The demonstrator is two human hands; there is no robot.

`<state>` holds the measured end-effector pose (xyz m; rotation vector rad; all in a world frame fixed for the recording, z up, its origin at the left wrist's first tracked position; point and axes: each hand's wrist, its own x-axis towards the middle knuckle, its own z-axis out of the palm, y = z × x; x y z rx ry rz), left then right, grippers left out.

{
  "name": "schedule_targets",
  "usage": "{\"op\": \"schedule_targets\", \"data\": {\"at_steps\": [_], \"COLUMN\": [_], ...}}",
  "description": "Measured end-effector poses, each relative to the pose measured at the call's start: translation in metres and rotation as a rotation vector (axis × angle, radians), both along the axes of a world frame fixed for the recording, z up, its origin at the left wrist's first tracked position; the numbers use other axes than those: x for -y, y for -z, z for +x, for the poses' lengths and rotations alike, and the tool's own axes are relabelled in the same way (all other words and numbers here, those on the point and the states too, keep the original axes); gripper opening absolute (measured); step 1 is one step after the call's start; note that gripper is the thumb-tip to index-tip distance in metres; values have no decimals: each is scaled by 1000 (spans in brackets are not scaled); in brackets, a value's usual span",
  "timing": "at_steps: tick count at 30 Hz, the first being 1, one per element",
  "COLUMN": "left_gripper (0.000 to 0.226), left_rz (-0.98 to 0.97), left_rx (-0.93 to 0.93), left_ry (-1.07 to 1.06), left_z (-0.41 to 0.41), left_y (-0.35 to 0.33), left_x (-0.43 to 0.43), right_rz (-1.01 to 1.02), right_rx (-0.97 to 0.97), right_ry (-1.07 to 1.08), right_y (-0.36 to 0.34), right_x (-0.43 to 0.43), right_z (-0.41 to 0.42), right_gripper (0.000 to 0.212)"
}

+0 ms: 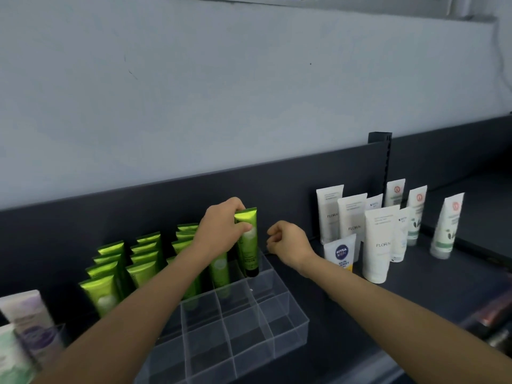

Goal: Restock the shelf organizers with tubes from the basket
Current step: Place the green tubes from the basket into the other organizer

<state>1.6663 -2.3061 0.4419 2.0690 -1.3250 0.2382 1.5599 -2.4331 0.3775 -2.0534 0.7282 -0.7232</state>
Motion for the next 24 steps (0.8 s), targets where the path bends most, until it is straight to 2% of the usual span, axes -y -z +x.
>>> {"op": "schedule_targets", "data": {"at_steps": [7, 11, 15, 17, 20, 24], "left_gripper": [24, 28, 23, 23, 36, 46], "left_rz": [15, 150, 248, 260, 218, 8], "left_rx": [8, 23, 120, 230, 424, 396], "left_ry": [-65, -82, -120, -153, -173, 28], "left_z": [-5, -8, -9, -12, -28, -83], "left_y": [3, 18, 27, 22, 11, 18], "left_x": [11, 8, 2, -1, -9, -28], "right_rz": [-12, -22, 31, 41, 102, 216], "right_rx": [-6, -19, -35, -39, 29, 139], "right_ry": [-51, -56, -69, -77, -91, -101], "right_y": [-4, -6, -4, -7, -12, -9], "right_x": [-13, -17, -23, -27, -34, -48], "right_z": [-39, -52, -63, -70, -85, -124], "right_gripper": [15, 15, 15, 17, 17, 18]}}
